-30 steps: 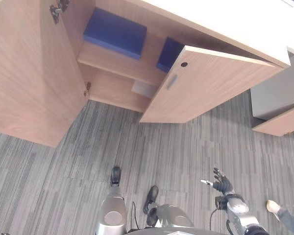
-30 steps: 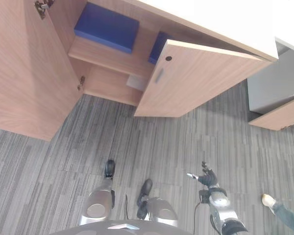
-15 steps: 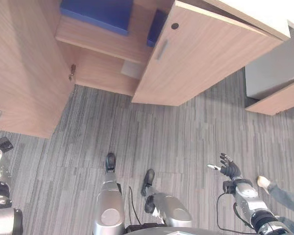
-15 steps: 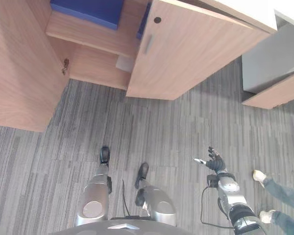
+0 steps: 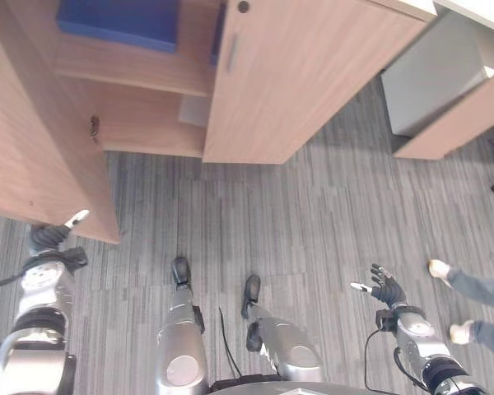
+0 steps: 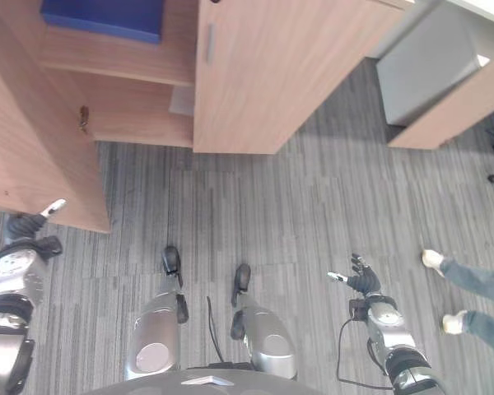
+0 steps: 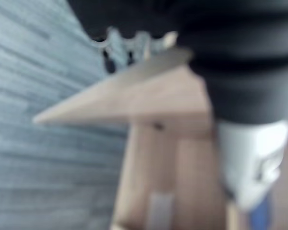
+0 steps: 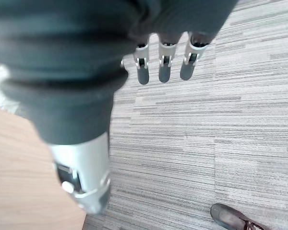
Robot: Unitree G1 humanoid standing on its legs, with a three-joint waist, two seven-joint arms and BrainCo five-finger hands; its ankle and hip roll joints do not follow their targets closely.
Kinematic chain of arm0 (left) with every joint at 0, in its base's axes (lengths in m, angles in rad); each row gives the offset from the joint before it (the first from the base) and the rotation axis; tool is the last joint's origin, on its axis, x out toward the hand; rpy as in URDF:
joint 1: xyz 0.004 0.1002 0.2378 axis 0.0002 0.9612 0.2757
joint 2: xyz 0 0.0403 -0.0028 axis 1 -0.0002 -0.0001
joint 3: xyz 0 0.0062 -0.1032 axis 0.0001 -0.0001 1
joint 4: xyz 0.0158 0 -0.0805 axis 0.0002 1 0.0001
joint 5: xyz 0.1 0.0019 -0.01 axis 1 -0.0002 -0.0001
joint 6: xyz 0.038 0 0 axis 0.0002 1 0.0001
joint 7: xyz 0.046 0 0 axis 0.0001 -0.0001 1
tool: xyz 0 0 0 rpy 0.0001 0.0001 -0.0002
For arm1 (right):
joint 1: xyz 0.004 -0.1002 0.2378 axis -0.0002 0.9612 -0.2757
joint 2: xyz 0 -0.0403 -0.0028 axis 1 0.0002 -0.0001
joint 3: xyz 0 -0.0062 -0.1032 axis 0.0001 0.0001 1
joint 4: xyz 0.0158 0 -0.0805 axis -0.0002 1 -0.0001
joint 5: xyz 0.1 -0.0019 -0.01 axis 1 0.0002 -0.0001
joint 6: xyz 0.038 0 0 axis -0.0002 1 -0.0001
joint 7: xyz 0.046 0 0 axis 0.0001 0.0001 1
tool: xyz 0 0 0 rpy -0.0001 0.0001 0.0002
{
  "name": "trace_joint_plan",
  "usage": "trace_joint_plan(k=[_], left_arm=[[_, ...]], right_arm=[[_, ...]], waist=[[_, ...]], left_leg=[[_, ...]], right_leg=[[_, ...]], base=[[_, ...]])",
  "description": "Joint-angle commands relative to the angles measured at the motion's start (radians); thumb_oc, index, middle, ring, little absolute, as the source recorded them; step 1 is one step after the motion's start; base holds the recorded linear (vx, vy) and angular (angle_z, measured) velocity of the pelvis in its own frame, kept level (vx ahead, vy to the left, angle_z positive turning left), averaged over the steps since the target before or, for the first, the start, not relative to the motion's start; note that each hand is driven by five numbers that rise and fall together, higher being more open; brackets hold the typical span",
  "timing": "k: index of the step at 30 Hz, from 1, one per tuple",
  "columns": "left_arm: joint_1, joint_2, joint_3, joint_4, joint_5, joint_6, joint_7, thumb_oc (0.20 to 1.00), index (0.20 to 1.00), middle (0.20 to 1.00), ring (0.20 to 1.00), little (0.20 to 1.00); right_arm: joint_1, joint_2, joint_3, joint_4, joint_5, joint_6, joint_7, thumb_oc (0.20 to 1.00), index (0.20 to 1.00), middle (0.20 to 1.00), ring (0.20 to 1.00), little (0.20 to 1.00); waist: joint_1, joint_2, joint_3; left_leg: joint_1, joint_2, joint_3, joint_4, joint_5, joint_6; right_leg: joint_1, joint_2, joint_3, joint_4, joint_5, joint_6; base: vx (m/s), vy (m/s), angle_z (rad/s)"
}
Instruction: Put the empty folder in the office cabinet
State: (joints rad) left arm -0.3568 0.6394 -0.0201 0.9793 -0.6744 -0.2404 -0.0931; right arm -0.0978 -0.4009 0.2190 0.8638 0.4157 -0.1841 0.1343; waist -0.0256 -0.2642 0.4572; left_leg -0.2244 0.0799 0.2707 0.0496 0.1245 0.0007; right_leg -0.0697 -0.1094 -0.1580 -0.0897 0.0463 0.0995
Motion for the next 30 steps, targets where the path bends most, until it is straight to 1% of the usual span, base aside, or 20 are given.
trace_joint_plan(k=[1, 2, 4, 6, 8, 9, 10, 11, 14, 15, 16, 19, 20, 22, 23, 25, 26, 28, 29, 30], left_arm=[[-0.090, 0.003, -0.058, -0.015, 0.014, -0.061, -0.047, 1.000, 1.000, 1.000, 1.000, 1.000], [-0.090, 0.003, -0.058, -0.015, 0.014, -0.061, -0.047, 1.000, 1.000, 1.000, 1.000, 1.000], [-0.123, -0.025, -0.083, -0.004, 0.031, -0.041, -0.025, 1.000, 1.000, 1.000, 1.000, 1.000], [-0.151, -0.041, -0.100, 0.021, 0.038, -0.031, 0.008, 1.000, 1.000, 1.000, 1.000, 1.000], [-0.191, -0.037, -0.107, 0.054, 0.069, -0.026, 0.075, 1.000, 1.000, 1.000, 1.000, 1.000], [-0.191, -0.037, -0.107, 0.054, 0.069, -0.026, 0.075, 1.000, 1.000, 1.000, 1.000, 1.000], [-0.234, -0.021, -0.114, 0.084, 0.092, -0.015, 0.135, 1.000, 1.000, 1.000, 1.000, 1.000], [-0.258, -0.009, -0.119, 0.102, 0.093, -0.015, 0.155, 1.000, 1.000, 1.000, 1.000, 1.000], [-0.290, 0.009, -0.123, 0.128, 0.087, -0.005, 0.167, 1.000, 1.000, 1.000, 1.000, 1.000], [-0.386, 0.060, -0.141, 0.198, 0.076, 0.023, 0.190, 1.000, 1.000, 1.000, 1.000, 1.000], [-0.425, 0.080, -0.153, 0.222, 0.073, 0.040, 0.194, 1.000, 1.000, 1.000, 1.000, 1.000], [-0.499, 0.117, -0.185, 0.261, 0.063, 0.080, 0.204, 1.000, 1.000, 1.000, 1.000, 1.000], [-0.499, 0.117, -0.185, 0.261, 0.063, 0.080, 0.204, 1.000, 1.000, 1.000, 1.000, 1.000], [-0.537, 0.129, -0.206, 0.291, 0.030, 0.108, 0.198, 1.000, 1.000, 1.000, 1.000, 1.000], [-0.537, 0.129, -0.206, 0.291, 0.030, 0.108, 0.198, 1.000, 1.000, 1.000, 1.000, 1.000], [-0.530, 0.115, -0.208, 0.296, 0.032, 0.128, 0.170, 1.000, 1.000, 1.000, 1.000, 1.000], [-0.493, 0.088, -0.208, 0.285, 0.017, 0.129, 0.130, 1.000, 1.000, 1.000, 1.000, 1.000], [-0.425, 0.044, -0.204, 0.258, 0.042, 0.126, 0.094, 1.000, 1.000, 1.000, 1.000, 1.000], [-0.425, 0.044, -0.204, 0.258, 0.042, 0.126, 0.094, 1.000, 1.000, 1.000, 1.000, 1.000], [-0.369, 0.009, -0.201, 0.233, 0.034, 0.133, 0.054, 1.000, 1.000, 1.000, 1.000, 1.000]], right_arm=[[-0.001, -0.086, -0.016, 0.003, 0.026, -0.007, -0.036, 1.000, 1.000, 1.000, 1.000, 1.000], [-0.001, -0.086, -0.016, 0.003, 0.026, -0.007, -0.036, 1.000, 1.000, 1.000, 1.000, 1.000], [0.007, -0.079, -0.018, 0.006, 0.016, -0.005, -0.049, 1.000, 1.000, 1.000, 1.000, 1.000], [0.018, -0.074, -0.022, 0.008, -0.003, -0.004, -0.061, 1.000, 1.000, 1.000, 1.000, 1.000], [0.026, -0.073, -0.020, 0.008, -0.020, -0.007, -0.076, 1.000, 1.000, 1.000, 1.000, 1.000], [0.026, -0.073, -0.020, 0.008, -0.020, -0.007, -0.076, 1.000, 1.000, 1.000, 1.000, 1.000], [0.028, -0.076, -0.019, 0.009, -0.030, -0.007, -0.084, 1.000, 1.000, 1.000, 1.000, 1.000], [0.028, -0.079, -0.019, 0.010, -0.033, -0.009, -0.086, 1.000, 1.000, 1.000, 1.000, 1.000], [0.027, -0.085, -0.017, 0.012, -0.035, -0.015, -0.087, 1.000, 1.000, 1.000, 1.000, 1.000], [0.024, -0.095, -0.008, 0.020, -0.047, -0.035, -0.094, 1.000, 1.000, 1.000, 1.000, 1.000], [0.022, -0.101, -0.003, 0.028, -0.051, -0.050, -0.092, 1.000, 1.000, 1.000, 1.000, 1.000], [0.013, -0.108, 0.011, 0.023, -0.054, -0.061, -0.109, 1.000, 1.000, 1.000, 1.000, 1.000], [0.013, -0.108, 0.011, 0.023, -0.054, -0.061, -0.109, 1.000, 1.000, 1.000, 1.000, 1.000], [0.001, -0.110, 0.022, 0.032, -0.053, -0.076, -0.122, 1.000, 1.000, 1.000, 1.000, 1.000], [0.001, -0.110, 0.022, 0.032, -0.053, -0.076, -0.122, 1.000, 1.000, 1.000, 1.000, 1.000], [-0.007, -0.103, 0.029, 0.034, -0.047, -0.081, -0.133, 1.000, 1.000, 1.000, 1.000, 1.000], [-0.012, -0.096, 0.030, 0.032, -0.049, -0.085, -0.140, 1.000, 1.000, 1.000, 1.000, 1.000], [-0.010, -0.084, 0.028, 0.023, -0.053, -0.082, -0.143, 1.000, 1.000, 1.000, 1.000, 1.000], [-0.010, -0.084, 0.028, 0.023, -0.053, -0.082, -0.143, 1.000, 1.000, 1.000, 1.000, 1.000], [-0.008, -0.076, 0.027, 0.015, -0.060, -0.080, -0.140, 1.000, 1.000, 1.000, 1.000, 1.000]], waist=[[-0.052, 0.113, -0.123], [-0.052, 0.113, -0.123], [-0.076, 0.121, -0.136], [-0.099, 0.131, -0.148], [-0.122, 0.141, -0.158], [-0.122, 0.141, -0.158], [-0.137, 0.149, -0.163], [-0.144, 0.153, -0.164], [-0.153, 0.158, -0.165], [-0.175, 0.173, -0.166], [-0.182, 0.179, -0.164], [-0.192, 0.195, -0.157], [-0.192, 0.195, -0.157], [-0.193, 0.205, -0.149], [-0.193, 0.205, -0.149], [-0.187, 0.209, -0.146], [-0.177, 0.213, -0.141], [-0.167, 0.216, -0.140], [-0.167, 0.216, -0.140], [-0.158, 0.218, -0.140]], left_leg=[[0.190, 0.035, 0.005, -0.056, -0.217, -0.008], [0.190, 0.035, 0.005, -0.056, -0.217, -0.008], [0.199, 0.034, 0.024, -0.054, -0.217, -0.008], [0.209, 0.032, 0.042, -0.056, -0.217, -0.008], [0.214, 0.028, 0.060, -0.054, -0.218, -0.008], [0.214, 0.028, 0.060, -0.054, -0.218, -0.008], [0.218, 0.024, 0.071, -0.053, -0.220, -0.007], [0.219, 0.022, 0.076, -0.051, -0.221, -0.006], [0.219, 0.020, 0.082, -0.051, -0.222, -0.006], [0.216, 0.013, 0.096, -0.046, -0.226, -0.004], [0.212, 0.011, 0.101, -0.041, -0.228, -0.004], [0.201, 0.004, 0.106, -0.038, -0.229, -0.003], [0.201, 0.004, 0.106, -0.038, -0.229, -0.003], [0.193, -0.005, 0.103, -0.035, -0.231, 0.000], [0.193, -0.005, 0.103, -0.035, -0.231, 0.000], [0.190, -0.007, 0.098, -0.035, -0.230, 0.001], [0.191, -0.010, 0.088, -0.037, -0.228, 0.003], [0.199, -0.013, 0.077, -0.044, -0.225, 0.005], [0.199, -0.013, 0.077, -0.044, -0.225, 0.005], [0.206, -0.016, 0.069, -0.051, -0.220, 0.006]], right_leg=[[-0.019, 0.007, 0.016, 0.075, 0.004, 0.056], [-0.019, 0.007, 0.016, 0.075, 0.004, 0.056], [-0.020, 0.005, 0.032, 0.070, 0.010, 0.059], [-0.021, 0.004, 0.050, 0.066, 0.015, 0.061], [-0.023, 0.002, 0.065, 0.062, 0.019, 0.064], [-0.023, 0.002, 0.065, 0.062, 0.019, 0.064], [-0.027, -0.001, 0.075, 0.062, 0.020, 0.065], [-0.029, -0.002, 0.079, 0.062, 0.020, 0.066], [-0.032, -0.004, 0.084, 0.061, 0.021, 0.067], [-0.042, -0.010, 0.096, 0.059, 0.023, 0.069], [-0.047, -0.013, 0.100, 0.058, 0.024, 0.070], [-0.060, -0.023, 0.104, 0.055, 0.027, 0.075], [-0.060, -0.023, 0.104, 0.055, 0.027, 0.075], [-0.067, -0.033, 0.103, 0.057, 0.028, 0.078], [-0.067, -0.033, 0.103, 0.057, 0.028, 0.078], [-0.069, -0.040, 0.096, 0.061, 0.028, 0.081], [-0.066, -0.047, 0.086, 0.068, 0.025, 0.083], [-0.060, -0.052, 0.076, 0.076, 0.022, 0.084], [-0.060, -0.052, 0.076, 0.076, 0.022, 0.084], [-0.053, -0.055, 0.069, 0.082, 0.020, 0.084]], base=[[0.06, 0.025, -0.38], [0.06, 0.026, -0.33], [0.10, 0.053, -0.32], [0.12, 0.080, -0.51], [0.09, 0.082, -0.78], [0.07, 0.094, -0.36], [0.06, 0.097, -0.14], [0.06, 0.097, -0.14], [0.02, 0.101, -0.34], [0.02, 0.178, -0.09], [0.01, 0.216, -0.11], [-0.03, 0.100, -0.21], [-0.04, 0.069, -0.07], [-0.06, 0.060, 0.05], [-0.06, 0.027, 0.00], [-0.07, -0.013, 0.01], [-0.07, -0.040, 0.05], [-0.04, -0.046, 0.14], [-0.02, -0.051, 0.16], [0.00, -0.069, 0.09]])
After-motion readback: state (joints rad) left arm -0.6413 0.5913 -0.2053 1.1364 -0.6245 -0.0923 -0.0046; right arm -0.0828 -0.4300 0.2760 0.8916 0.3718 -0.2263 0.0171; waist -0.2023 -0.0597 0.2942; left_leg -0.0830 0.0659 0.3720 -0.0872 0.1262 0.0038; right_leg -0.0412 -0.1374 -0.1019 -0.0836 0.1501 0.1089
